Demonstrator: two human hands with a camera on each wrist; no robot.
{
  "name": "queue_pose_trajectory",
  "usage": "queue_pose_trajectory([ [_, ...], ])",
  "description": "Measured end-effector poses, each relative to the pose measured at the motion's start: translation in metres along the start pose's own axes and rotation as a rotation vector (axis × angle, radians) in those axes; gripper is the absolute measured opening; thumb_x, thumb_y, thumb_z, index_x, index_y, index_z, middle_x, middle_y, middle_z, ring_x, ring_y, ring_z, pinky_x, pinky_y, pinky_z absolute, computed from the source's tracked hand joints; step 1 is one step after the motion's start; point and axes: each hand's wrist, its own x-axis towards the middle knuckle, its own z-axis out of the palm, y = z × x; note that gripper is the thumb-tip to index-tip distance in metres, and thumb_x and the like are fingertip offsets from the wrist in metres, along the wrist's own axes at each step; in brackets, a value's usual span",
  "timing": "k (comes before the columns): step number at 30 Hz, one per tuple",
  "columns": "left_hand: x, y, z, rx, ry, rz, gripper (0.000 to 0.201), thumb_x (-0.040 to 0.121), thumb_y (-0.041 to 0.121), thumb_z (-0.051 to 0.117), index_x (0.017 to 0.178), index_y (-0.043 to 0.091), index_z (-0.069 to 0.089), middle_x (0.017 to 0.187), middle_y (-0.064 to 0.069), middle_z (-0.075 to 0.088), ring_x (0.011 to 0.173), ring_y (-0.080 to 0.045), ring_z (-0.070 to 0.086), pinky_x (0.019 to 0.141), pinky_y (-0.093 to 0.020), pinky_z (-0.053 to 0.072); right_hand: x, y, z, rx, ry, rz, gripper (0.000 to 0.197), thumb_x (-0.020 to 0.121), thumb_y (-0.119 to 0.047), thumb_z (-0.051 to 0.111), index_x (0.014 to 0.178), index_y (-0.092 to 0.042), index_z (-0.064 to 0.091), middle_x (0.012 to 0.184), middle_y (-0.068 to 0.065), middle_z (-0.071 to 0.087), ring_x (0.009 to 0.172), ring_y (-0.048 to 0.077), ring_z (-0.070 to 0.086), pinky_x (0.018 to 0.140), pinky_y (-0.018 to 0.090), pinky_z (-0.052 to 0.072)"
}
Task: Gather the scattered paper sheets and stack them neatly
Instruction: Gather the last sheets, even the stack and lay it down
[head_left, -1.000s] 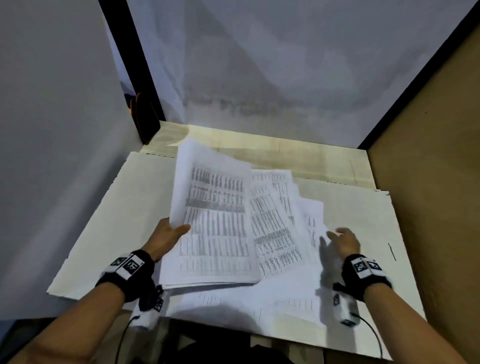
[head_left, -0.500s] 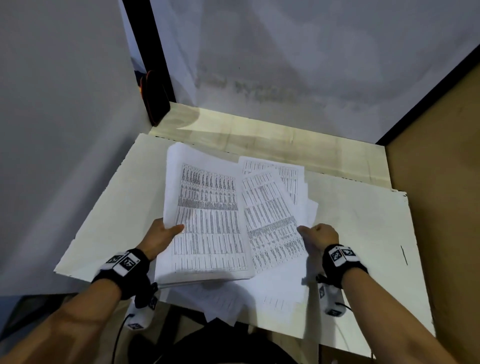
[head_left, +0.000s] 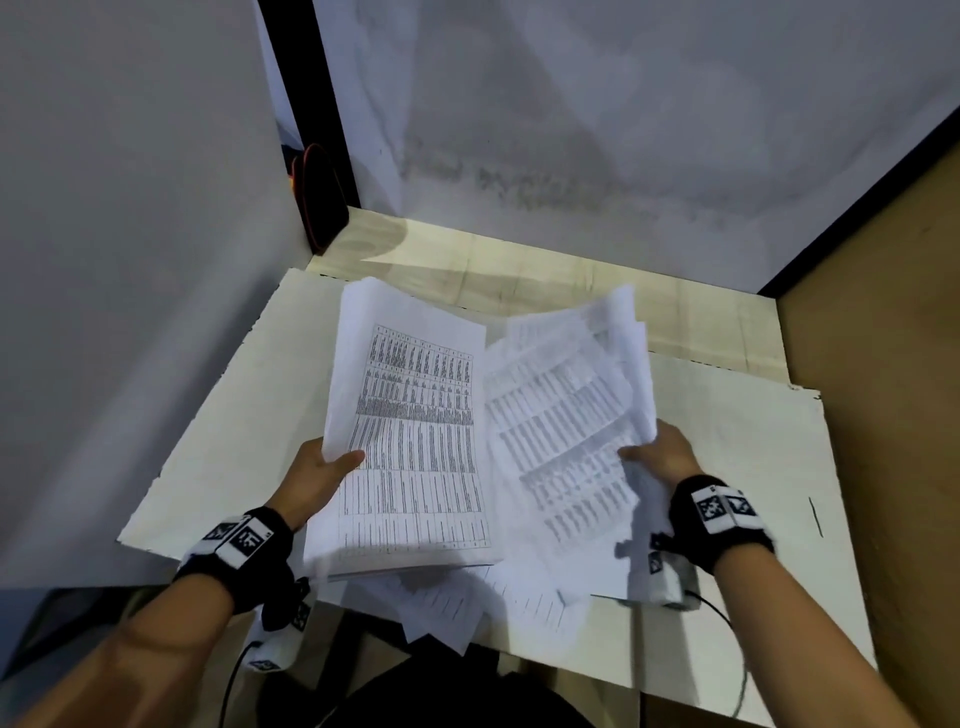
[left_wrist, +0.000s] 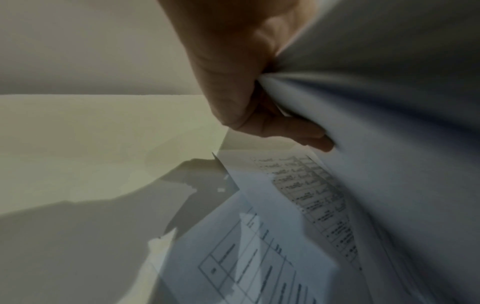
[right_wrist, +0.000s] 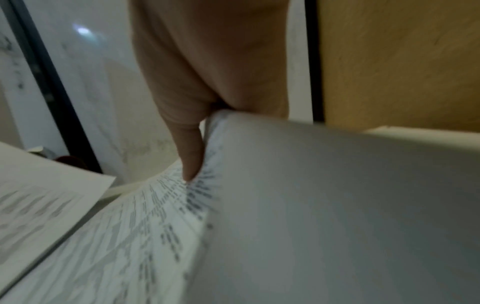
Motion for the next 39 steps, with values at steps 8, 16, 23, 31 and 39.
queue_pose_trajectory([
  [8, -0.008, 0.006, -0.01, -0.077, 0.077, 0.041, 0.016, 0.089, 0.005, 0.054, 0.104, 0.003, 0.059, 0.092, -0.007, 0.065, 0.075, -0.01, 0.059, 0.065, -0.02, 0.045, -0.038, -0.007, -0.092, 0.343, 0.182, -0.171, 0.017, 0.084, 0.0, 0.06, 0.101, 0.001, 0.061, 0.094, 0.02, 0.066, 0.076, 0.025, 0.06, 0.078, 0.034, 0.043],
  [16, -0.019, 0.046, 0.034, -0.213, -0.098, 0.129, 0.018, 0.088, 0.011, 0.058, 0.105, 0.008, 0.062, 0.081, 0.013, 0.069, 0.073, -0.002, 0.067, 0.07, -0.014, 0.052, -0.084, -0.027, -0.032, 0.772, -0.129, -0.138, 0.045, 0.067, -0.018, 0.078, 0.106, -0.002, 0.063, 0.098, 0.01, 0.072, 0.084, 0.019, 0.071, 0.073, 0.031, 0.059],
  [23, -0.036, 0.099, 0.069, -0.236, -0.292, 0.214, 0.014, 0.089, 0.007, 0.052, 0.08, 0.012, 0.061, 0.058, 0.021, 0.067, 0.057, 0.01, 0.059, 0.057, -0.014, 0.048, -0.088, -0.043, -0.005, 0.782, -0.319, -0.125, 0.026, 0.082, 0.01, 0.056, 0.102, -0.004, 0.062, 0.092, 0.006, 0.075, 0.076, 0.019, 0.072, 0.064, 0.029, 0.059],
  [31, -0.039, 0.139, 0.075, -0.473, -0.255, 0.334, 0.038, 0.071, 0.045, 0.071, 0.098, 0.019, 0.063, 0.079, 0.02, 0.073, 0.081, 0.002, 0.066, 0.078, -0.019, 0.056, -0.105, -0.061, -0.012, 0.637, 0.16, -0.437, 0.018, 0.075, -0.001, 0.071, 0.084, -0.014, 0.063, 0.075, -0.005, 0.067, 0.061, -0.006, 0.064, 0.066, 0.017, 0.054],
  [39, -0.047, 0.13, 0.092, -0.396, -0.03, 0.539, 0.039, 0.075, -0.008, 0.066, 0.083, 0.03, 0.066, 0.07, 0.027, 0.07, 0.073, 0.009, 0.066, 0.067, -0.006, 0.049, -0.112, -0.053, 0.002, 0.651, 0.003, -0.506, 0.045, 0.067, 0.005, 0.074, 0.11, -0.003, 0.06, 0.083, -0.013, 0.074, 0.086, 0.002, 0.069, 0.079, 0.018, 0.054],
])
